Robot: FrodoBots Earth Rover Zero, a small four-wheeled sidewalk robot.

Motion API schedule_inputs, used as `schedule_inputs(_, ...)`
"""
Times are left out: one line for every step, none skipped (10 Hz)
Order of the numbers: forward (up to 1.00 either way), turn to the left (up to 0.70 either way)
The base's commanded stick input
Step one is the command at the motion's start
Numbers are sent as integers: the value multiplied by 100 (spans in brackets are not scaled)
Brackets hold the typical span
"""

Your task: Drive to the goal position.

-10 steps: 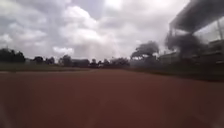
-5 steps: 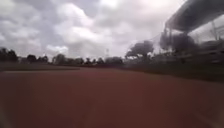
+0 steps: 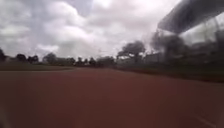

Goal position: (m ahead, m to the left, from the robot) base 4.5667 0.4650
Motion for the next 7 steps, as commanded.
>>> schedule_inputs(70,0)
schedule_inputs(70,0)
schedule_inputs(70,0)
schedule_inputs(70,0)
schedule_inputs(70,0)
schedule_inputs(70,0)
schedule_inputs(70,0)
